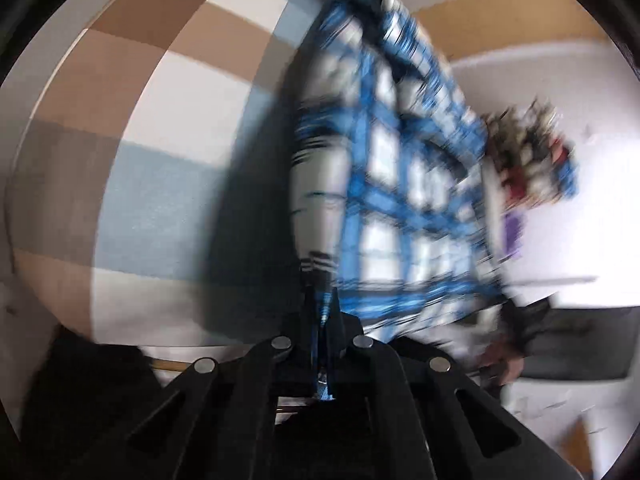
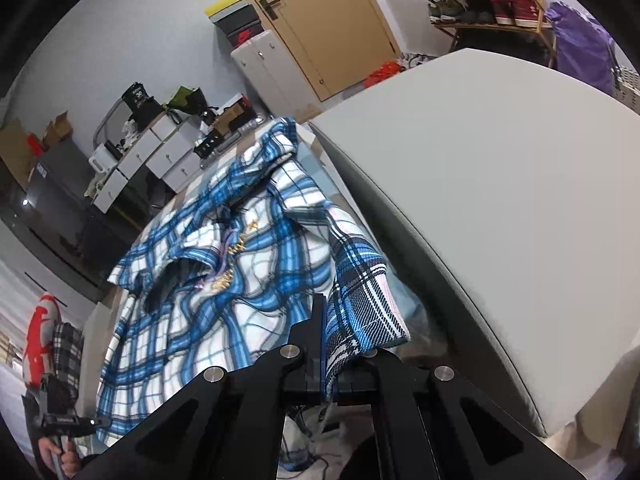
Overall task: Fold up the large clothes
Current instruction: 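Swing the held sleeves across the shirt body with both tools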
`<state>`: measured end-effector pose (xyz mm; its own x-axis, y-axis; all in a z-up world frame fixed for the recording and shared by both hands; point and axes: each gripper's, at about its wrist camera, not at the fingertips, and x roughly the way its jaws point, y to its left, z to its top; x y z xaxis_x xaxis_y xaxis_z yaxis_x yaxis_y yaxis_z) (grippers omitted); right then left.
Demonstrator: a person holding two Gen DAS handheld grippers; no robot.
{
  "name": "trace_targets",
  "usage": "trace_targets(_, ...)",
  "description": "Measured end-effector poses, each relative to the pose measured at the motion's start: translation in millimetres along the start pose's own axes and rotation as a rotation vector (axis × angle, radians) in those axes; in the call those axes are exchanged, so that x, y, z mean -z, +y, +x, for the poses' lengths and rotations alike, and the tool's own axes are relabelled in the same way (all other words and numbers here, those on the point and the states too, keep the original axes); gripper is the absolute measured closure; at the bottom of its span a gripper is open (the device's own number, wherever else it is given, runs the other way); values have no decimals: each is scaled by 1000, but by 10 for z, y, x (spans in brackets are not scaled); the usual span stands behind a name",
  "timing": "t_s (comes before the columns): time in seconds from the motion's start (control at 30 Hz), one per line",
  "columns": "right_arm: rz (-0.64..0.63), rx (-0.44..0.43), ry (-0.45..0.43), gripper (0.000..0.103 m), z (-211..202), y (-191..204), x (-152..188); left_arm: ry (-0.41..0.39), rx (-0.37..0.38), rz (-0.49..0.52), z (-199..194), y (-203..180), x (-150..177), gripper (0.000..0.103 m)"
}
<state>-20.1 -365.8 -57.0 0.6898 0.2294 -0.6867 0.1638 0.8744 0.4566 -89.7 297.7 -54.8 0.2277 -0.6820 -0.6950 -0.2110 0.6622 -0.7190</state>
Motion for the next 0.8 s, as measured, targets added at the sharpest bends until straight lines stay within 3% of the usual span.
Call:
trace_targets(0.2,0,-33,23,102,104,303,-499,-66,218,-24,-77,-504,-527,103)
trace_targets(0.33,-13,-36,49,102,296,660,-1062,-108,260,-70,-9,-768,-1025,103)
trace_targets(0.53,-13,-1,145,102,909,1105,-1900,-162,203,-150,242,-1076,-1915,103)
trace_targets(0.8,-93,218,324,102,2293,1264,-2709,-193,152,-314,598,-825,-2782,103)
